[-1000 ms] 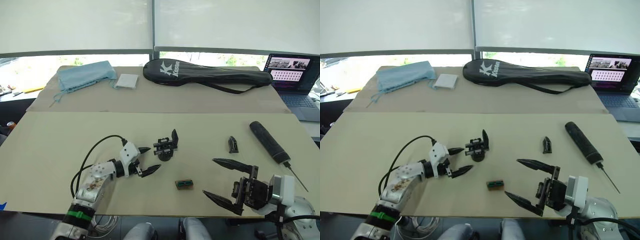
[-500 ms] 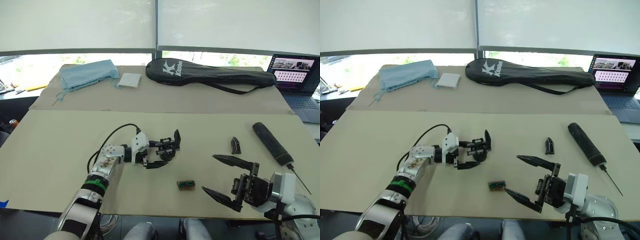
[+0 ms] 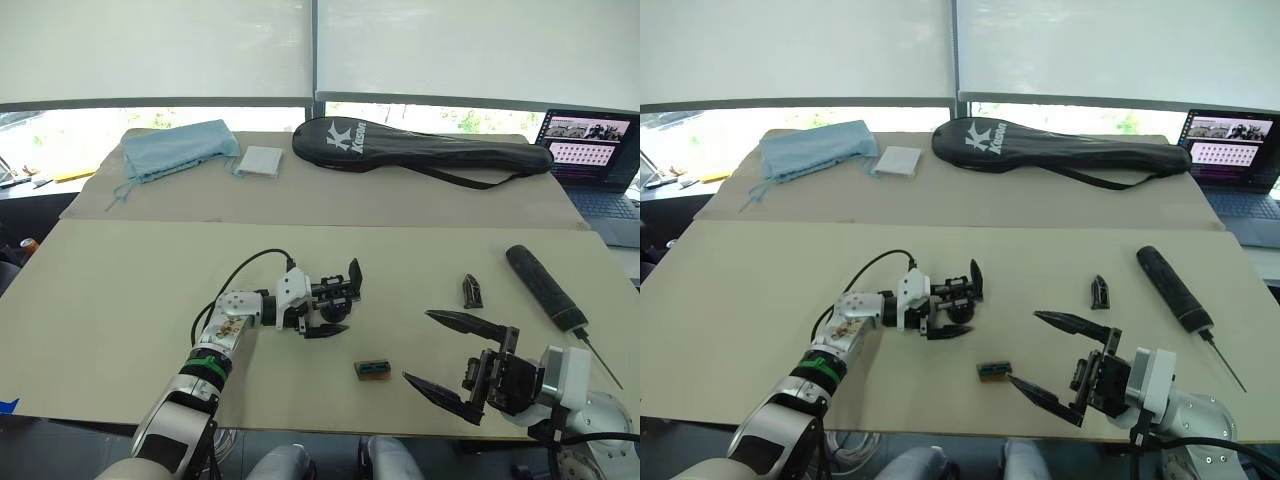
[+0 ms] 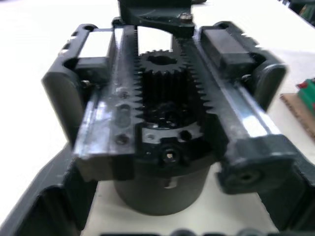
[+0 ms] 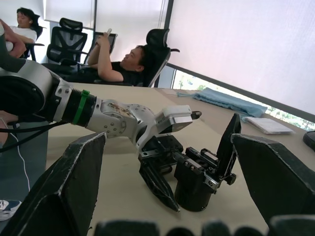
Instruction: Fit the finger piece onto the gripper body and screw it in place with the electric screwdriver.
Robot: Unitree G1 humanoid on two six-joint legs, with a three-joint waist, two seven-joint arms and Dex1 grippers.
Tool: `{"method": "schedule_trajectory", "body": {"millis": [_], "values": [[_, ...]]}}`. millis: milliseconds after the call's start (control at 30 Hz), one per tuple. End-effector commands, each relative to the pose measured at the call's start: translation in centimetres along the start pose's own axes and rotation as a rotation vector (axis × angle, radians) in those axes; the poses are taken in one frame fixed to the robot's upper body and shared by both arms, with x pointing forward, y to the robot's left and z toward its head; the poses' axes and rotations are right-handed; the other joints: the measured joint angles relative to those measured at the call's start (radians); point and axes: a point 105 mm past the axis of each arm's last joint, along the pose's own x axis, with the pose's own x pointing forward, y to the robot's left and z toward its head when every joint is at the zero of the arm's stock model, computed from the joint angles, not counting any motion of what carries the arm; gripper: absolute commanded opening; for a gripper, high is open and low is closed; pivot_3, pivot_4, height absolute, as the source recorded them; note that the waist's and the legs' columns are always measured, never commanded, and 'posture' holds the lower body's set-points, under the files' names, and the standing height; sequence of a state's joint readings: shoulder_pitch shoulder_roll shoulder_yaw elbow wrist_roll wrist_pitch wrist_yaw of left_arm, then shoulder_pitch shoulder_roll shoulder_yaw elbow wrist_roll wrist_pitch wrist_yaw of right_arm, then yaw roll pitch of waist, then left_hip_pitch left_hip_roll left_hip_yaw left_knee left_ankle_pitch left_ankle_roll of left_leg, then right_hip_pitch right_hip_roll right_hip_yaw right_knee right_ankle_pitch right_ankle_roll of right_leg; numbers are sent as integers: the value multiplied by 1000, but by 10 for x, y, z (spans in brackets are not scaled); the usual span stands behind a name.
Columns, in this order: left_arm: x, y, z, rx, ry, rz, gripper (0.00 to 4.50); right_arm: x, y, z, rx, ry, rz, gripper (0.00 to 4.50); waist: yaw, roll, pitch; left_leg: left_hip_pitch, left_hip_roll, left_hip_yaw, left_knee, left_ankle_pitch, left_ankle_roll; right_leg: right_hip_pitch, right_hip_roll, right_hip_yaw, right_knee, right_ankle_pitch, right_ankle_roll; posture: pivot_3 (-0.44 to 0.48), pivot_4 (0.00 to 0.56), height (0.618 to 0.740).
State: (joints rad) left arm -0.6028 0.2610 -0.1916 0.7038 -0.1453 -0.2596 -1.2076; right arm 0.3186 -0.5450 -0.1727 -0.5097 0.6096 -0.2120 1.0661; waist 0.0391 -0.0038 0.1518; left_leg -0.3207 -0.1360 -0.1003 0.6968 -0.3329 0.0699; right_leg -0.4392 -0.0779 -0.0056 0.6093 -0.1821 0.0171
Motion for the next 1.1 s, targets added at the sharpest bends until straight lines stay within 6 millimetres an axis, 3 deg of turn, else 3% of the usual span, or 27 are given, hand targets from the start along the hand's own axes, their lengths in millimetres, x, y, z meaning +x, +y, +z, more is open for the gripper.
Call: {"method": "schedule_trajectory", "body": {"millis": [33,200,300,533,700,1000,1100], "values": [[-13,-3,-14,-12,50,9,2342,1,-1,7,-34,-19,11,4500,-5,0,0,0,0,0,0,0,0,0,0,0,0,0,0,0,150,740],[-19,-2,-9,10,29,83,2360,1,1,7,-26,-17,12,4500,-24,0,0,0,2,0,0,0,0,0,1,1,0,0,0,0,150,740],[-13,5,12,-45,-55,253,2360,-1,2,7,-23,-13,11,4500,-26,0,0,1,2,0,-1,0,0,0,1,1,0,0,0,0,150,740],[-8,-15,27,-148,-76,480,2360,-2,3,7,-18,-3,7,4500,-16,0,0,-1,2,0,-1,0,0,-1,1,3,0,0,0,0,150,740],[-5,-29,17,-177,-45,512,2360,1,6,7,-6,-7,30,4500,-3,0,0,-1,2,0,-1,-1,-1,-1,1,3,0,0,0,0,150,740],[-10,-31,6,-120,-2,546,2360,-7,7,10,8,22,46,4500,-2,0,0,0,2,0,-1,-1,-1,-1,1,3,-1,0,0,0,150,740],[-12,-38,-4,-130,22,521,3751,-9,6,11,0,25,43,4500,-1,0,0,0,2,1,-1,-1,-2,0,1,4,0,0,0,0,150,740]]}}
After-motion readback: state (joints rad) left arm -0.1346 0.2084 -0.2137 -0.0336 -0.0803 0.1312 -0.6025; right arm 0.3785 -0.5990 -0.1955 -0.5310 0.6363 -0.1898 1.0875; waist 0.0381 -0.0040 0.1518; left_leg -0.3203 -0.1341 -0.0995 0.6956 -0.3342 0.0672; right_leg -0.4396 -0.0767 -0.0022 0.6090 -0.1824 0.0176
